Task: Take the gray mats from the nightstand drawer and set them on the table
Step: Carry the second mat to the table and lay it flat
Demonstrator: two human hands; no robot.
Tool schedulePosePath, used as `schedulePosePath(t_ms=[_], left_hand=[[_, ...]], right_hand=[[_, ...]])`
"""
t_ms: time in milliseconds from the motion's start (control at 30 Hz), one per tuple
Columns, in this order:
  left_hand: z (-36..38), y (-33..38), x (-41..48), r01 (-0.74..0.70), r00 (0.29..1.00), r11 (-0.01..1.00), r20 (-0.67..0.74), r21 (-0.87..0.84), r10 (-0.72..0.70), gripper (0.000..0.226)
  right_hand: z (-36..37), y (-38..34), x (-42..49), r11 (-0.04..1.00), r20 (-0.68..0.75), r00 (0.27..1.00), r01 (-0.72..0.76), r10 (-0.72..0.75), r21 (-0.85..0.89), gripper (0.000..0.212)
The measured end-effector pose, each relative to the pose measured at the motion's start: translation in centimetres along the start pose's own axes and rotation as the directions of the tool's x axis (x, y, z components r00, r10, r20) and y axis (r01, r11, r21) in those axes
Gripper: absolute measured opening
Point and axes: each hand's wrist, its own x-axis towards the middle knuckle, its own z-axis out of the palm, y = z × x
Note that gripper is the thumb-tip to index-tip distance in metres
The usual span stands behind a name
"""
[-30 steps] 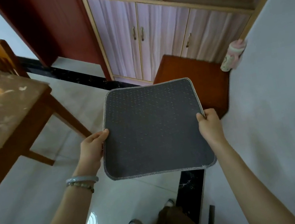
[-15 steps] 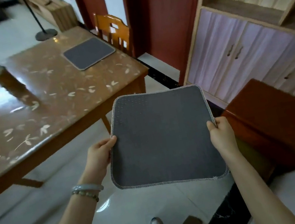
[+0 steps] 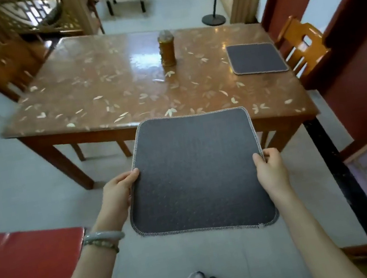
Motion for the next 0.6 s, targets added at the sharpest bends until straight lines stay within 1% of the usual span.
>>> schedulePosePath(t_ms=[67, 133, 267, 467, 600], left_hand=[[-1.4, -0.6, -0.7, 0.013, 0.997, 0.996, -0.077, -0.083, -0.02, 0.019], [-3.0, -1.4, -1.5, 0.009, 0.985, 0.988, -0.167, -0.153, -0.035, 0.019], [-6.3, -2.5, -3.2, -0.031, 0.954, 0.964, -0.294, -0.264, -0.05, 0.012], [-11.9, -3.2, -4.5, -0.096, 0.908, 0.919, -0.413, -0.383, -0.077, 0.014], [-16.1, -3.3, -4.1, -0.129, 0.882, 0.901, -0.463, -0.414, -0.087, 0.012]], right_hand=[[1.4, -0.7, 0.4, 1.0, 0.071, 0.997, 0.024, -0.022, -0.015, 0.006], [3.1, -1.4, 0.5, 0.998, 0.155, 0.987, 0.05, -0.042, -0.048, 0.011], [6.7, -2.7, 0.4, 0.992, 0.273, 0.957, 0.117, -0.098, -0.055, 0.01], [12.4, -5.8, -0.9, 0.981, 0.386, 0.907, 0.192, -0.168, -0.024, 0.006], [16.8, -8.0, -2.3, 0.975, 0.435, 0.882, 0.219, -0.183, -0.035, 0.006]])
